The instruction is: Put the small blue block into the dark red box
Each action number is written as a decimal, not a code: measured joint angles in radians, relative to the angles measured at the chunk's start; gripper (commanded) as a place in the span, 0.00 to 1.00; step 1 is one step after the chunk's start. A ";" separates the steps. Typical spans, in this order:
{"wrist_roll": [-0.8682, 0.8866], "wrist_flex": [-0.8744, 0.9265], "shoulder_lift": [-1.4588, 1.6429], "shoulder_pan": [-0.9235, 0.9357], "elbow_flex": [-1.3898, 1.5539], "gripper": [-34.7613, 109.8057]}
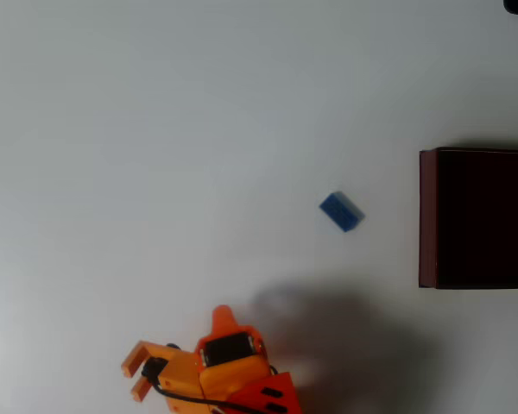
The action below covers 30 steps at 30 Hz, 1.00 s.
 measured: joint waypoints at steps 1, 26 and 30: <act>0.000 0.000 0.000 0.000 0.000 0.25; 0.143 -0.008 0.000 0.043 0.000 0.31; 0.253 -0.018 -0.002 0.072 0.000 0.36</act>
